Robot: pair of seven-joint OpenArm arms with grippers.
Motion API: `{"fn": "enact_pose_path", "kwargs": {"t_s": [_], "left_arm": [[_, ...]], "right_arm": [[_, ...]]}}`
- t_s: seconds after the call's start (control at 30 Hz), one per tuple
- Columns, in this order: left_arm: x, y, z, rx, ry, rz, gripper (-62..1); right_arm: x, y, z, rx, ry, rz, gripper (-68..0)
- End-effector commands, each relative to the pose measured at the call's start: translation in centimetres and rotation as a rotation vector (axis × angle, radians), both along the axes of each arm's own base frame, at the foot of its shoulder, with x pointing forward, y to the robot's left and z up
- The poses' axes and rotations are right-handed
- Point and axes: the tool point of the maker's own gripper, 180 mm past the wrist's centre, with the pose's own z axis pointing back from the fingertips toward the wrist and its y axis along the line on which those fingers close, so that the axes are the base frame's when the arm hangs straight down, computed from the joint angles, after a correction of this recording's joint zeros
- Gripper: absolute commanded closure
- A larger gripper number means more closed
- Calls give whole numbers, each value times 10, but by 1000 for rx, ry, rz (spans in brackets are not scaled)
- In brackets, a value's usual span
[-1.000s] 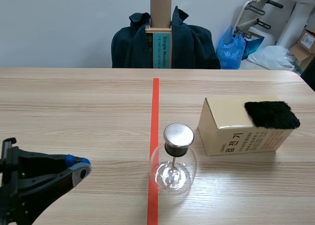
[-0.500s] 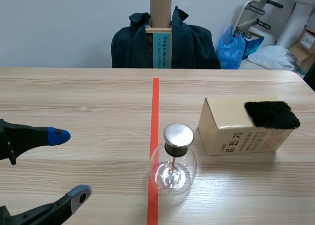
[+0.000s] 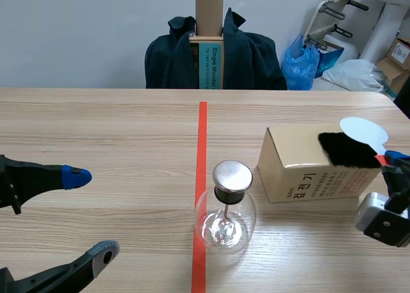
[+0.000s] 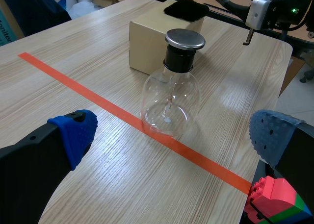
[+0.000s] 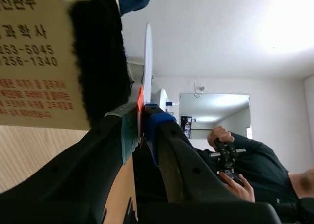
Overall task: Do the electroscope experiment.
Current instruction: 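Rub the plate on the fur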
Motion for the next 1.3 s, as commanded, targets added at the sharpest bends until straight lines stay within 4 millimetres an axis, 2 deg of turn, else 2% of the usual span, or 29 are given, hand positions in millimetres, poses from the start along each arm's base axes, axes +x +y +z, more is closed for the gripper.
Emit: {"fn": "enact_pose_path", "kwargs": {"t_s": [0.0,0.47,0.67,0.73,0.83,0.87,1.0,1.03,1.13,1.17,1.2,1.27], "left_arm": [[1,-3,5,-31,-9,5,-623],[3,-2,5,-25,-16,16,-623],[3,-2,5,-25,-16,16,-623],[3,-2,5,-25,-16,16,-623],[3,-2,5,-25,-16,16,-623],[3,-2,5,-25,-16,16,-623],[3,-2,5,-25,-16,17,-623],[3,-2,5,-25,-16,17,-623],[3,-2,5,-25,-16,17,-623],[3,-2,5,-25,-16,17,-623],[3,-2,5,-25,-16,16,-623],[3,-2,5,-25,-16,17,-623]], "right_arm": [[2,-4,4,-23,-13,1,-7],[-8,-17,-20,-10,70,-68,-7],[-12,6,-21,6,75,51,-7],[-10,-1,-22,3,76,3,-7],[-9,-31,-24,-19,83,-156,-7],[-9,-33,-23,-22,83,-164,-7],[-12,-1,-23,2,82,3,-7],[-12,-1,-24,6,83,-7,-7],[-12,-30,-28,-12,92,-177,-7],[-12,-32,-28,-14,92,-188,-7],[-12,-28,-27,-14,92,-160,-7],[-12,-4,-24,-1,79,-26,-7]]}}
